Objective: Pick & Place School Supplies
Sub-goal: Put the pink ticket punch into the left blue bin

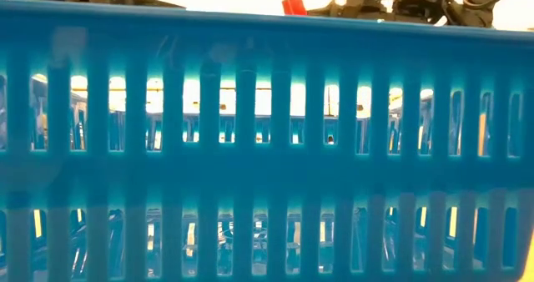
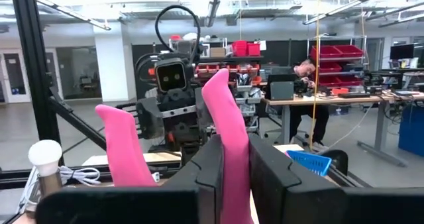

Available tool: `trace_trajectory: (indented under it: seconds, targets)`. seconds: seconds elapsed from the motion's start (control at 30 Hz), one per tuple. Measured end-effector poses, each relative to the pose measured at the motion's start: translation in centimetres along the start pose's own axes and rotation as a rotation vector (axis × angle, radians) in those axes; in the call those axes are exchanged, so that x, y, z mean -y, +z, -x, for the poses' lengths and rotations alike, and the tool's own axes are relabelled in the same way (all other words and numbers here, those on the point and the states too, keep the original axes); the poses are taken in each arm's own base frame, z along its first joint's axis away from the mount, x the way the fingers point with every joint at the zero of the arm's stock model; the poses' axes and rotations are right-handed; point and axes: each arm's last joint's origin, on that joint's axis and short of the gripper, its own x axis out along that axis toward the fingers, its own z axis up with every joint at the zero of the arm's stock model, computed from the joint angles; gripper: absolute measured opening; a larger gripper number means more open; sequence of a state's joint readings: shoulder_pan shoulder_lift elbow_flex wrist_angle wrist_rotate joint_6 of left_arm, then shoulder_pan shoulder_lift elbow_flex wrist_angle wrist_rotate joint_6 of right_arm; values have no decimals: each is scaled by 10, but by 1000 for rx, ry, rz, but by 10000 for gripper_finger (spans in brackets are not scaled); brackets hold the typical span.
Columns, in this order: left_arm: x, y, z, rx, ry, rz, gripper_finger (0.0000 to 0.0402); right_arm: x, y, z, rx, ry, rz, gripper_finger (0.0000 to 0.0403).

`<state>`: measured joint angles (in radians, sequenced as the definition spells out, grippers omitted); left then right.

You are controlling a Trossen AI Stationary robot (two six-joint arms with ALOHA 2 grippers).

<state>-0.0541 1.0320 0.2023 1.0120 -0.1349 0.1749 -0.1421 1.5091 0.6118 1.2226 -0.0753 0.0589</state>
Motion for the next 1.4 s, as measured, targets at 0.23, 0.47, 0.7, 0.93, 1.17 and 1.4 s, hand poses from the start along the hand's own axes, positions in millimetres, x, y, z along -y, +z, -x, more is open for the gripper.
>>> trace_trajectory:
  seconds: [0.23, 0.47, 0.7, 0.93, 1.17, 1.4]
  targets:
    - [3, 0, -26, -28, -10, -1, 230, 1, 3, -12, 22, 5, 2, 40]
    - [7, 5, -62, -35, -11, -2, 230, 1, 3, -12, 19, 5, -1, 40]
    - [13, 3, -99, -49, -13, -13, 230, 1, 0, -12, 1, 4, -11, 40]
    - [18, 0, -125, -41, -59, -40, 230, 1, -1, -12, -12, 3, -12, 40]
    - [20, -3, -135, -42, -65, -52, 230, -2, 0, -12, -7, 4, -13, 40]
    - [20, 0, -135, -21, -61, -60, 230, -8, -3, -13, -4, 8, -11, 40]
